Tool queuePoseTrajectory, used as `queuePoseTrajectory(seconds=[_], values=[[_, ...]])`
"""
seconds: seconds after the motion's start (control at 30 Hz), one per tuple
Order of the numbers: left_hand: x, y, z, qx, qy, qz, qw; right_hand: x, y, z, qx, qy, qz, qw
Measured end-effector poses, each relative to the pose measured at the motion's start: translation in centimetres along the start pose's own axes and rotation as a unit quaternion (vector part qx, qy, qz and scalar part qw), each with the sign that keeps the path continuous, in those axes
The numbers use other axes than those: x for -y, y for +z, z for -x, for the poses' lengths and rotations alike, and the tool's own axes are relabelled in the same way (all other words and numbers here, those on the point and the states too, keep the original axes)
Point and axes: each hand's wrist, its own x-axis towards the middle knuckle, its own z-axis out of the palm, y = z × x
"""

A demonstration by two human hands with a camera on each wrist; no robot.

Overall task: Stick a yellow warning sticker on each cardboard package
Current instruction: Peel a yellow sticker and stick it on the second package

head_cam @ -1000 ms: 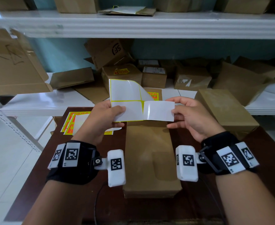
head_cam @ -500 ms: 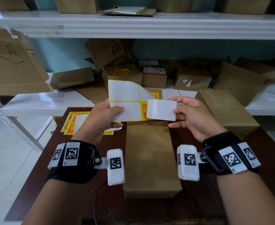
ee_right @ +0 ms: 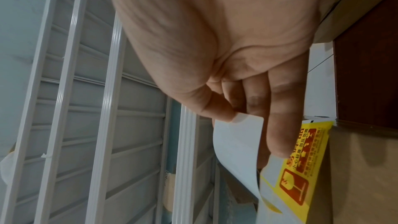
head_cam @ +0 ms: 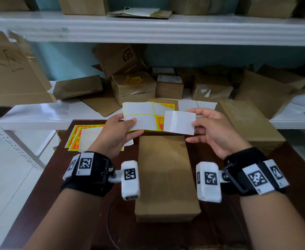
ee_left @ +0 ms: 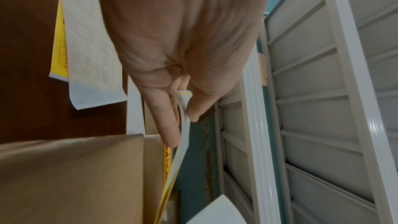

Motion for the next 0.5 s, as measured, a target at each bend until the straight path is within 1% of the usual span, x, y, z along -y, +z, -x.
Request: queuePoseTrajectory(seconds=[0.1,0.17,0.23,0.4,0.43,0.5], values=[[0.33,-0.43,-0.34,-0.043,0.000,0.007,0.999,0.03,-0.08,-0.03,0.000,0.000,-0.001,1.000],[0.52,-0.45,-0.46,-0.063,0.016,-0.012,0.998,0.03,-0.06,-0.05,0.000,0.000,-0.003,1.000],[0.72,-0.22,-0.55,-0.049,0.021,-0.041,0.998,0.01,-0.03,-0.05,0.000,0.000,-0.005,1.000],[0.92,-0.27,-0.66,0.011,-0.017,-0.150,0.988,-0.06,0.10,-0.05,-0.005,0.001,-0.013,1.000],[0.71,-0.34,-0.52,0.014,-0.018,-0.167,0.986,-0.06,0.13,-0.05,-0.006,0.001,-0.013,1.000],[0.15,-0.69,-0.35,0.000,-0.009,-0.195,0.981,-0.05,0.17,-0.05,-0.007,-0.001,-0.010,1.000]])
